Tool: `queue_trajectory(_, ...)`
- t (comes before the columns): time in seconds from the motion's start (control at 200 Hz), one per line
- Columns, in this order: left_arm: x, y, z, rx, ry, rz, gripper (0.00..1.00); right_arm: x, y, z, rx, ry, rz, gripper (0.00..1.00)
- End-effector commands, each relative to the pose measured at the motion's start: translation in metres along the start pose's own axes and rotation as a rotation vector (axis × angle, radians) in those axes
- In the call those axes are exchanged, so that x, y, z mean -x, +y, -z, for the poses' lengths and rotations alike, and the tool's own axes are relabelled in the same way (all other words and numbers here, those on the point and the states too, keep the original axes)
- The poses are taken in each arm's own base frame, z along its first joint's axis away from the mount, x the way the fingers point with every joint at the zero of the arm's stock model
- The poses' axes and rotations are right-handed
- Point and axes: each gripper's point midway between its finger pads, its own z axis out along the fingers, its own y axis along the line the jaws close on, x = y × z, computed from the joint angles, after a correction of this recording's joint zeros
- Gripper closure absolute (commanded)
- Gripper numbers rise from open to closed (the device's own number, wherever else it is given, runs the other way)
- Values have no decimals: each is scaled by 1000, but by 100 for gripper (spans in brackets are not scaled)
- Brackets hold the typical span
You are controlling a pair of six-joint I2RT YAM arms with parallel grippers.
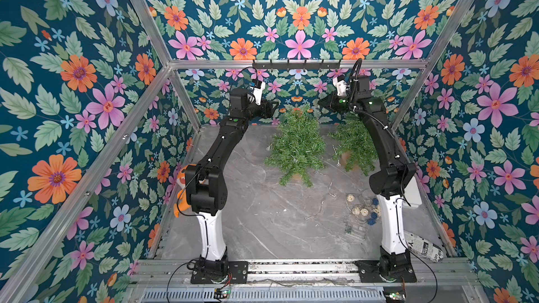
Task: Wrap string light around the christmas tree
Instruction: Wrap the light string around the Christmas tree.
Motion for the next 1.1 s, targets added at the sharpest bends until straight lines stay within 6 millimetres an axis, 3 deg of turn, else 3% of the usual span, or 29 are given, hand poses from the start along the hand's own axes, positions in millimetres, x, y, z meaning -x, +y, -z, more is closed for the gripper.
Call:
queue_trajectory(0.0,3,-17,-9,-117,-18,-62,27,14,40,-6,135,-54,50,100)
queue_trajectory(0.24,-3,-46,-23,-284,-41,-67,17,19,81,-14,290,-91,45,100)
queue_trajectory(0.555,0,-72,-39,-353,-102,-100,11,9,102,-27,395,-61,33,100)
queue_trajectory(0.77,8,-71,-48,-348,-169,-71,13,0,109,-27,437,-14,28,100)
queue_trajectory(0.94,35,-79,-39,-378,-277,-59,27,-7,117,-22,469,23,23,100)
queue_trajectory(1.095,57,-79,-26,-350,-336,-79,58,-3,122,-11,467,12,39,100)
